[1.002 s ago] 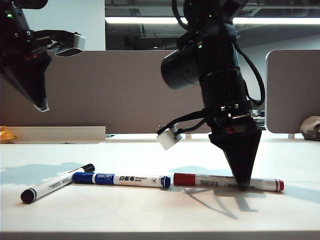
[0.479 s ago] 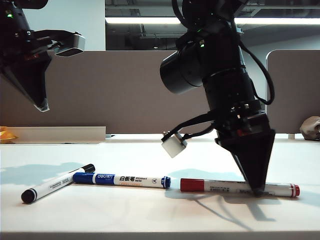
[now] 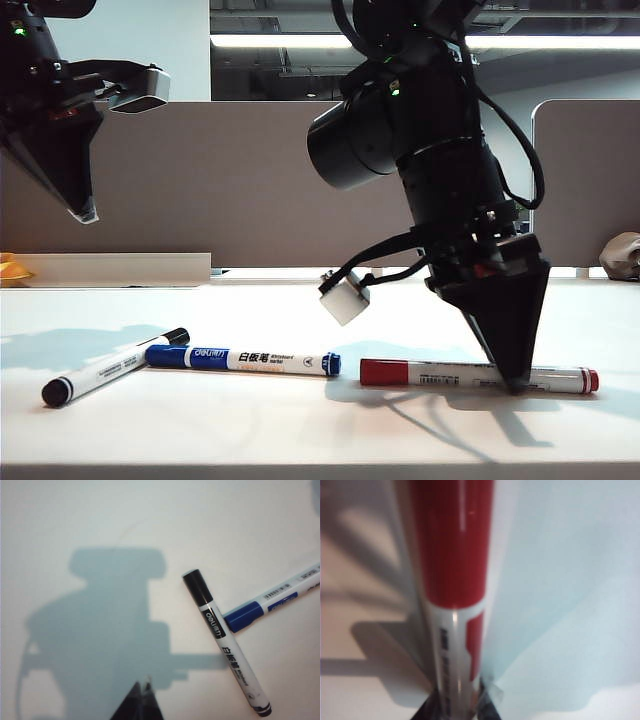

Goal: Pick up the markers one by one and line them up horizontally in a straight line on the table.

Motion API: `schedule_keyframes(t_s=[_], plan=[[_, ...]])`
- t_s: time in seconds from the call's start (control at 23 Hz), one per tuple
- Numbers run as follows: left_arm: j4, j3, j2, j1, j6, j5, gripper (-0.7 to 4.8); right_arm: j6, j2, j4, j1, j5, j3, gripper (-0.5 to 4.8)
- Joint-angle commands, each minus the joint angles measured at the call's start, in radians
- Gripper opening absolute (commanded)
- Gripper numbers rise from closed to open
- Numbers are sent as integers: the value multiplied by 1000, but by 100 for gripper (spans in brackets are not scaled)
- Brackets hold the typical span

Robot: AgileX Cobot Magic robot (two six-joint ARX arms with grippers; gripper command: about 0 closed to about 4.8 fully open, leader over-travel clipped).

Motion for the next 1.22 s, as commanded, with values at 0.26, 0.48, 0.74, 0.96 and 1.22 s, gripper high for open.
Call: schedule_keyframes(t_s=[0.26,0.48,0.74,0.96,1.22], plan=[[3,3,-4,1,0,7,-6,24,19,134,10,-52,30,103],[0,3,-4,1,0,7,-6,24,19,130,9,-51,57,103],[0,3,-4,1,0,7,-6,24,19,139,9,-55,57,103],[0,3,-4,1,0,7,-6,42,19,140,10,-63,57,56],[0,3,-4,1,0,7,-6,80,19,141,10,-88,57,55]])
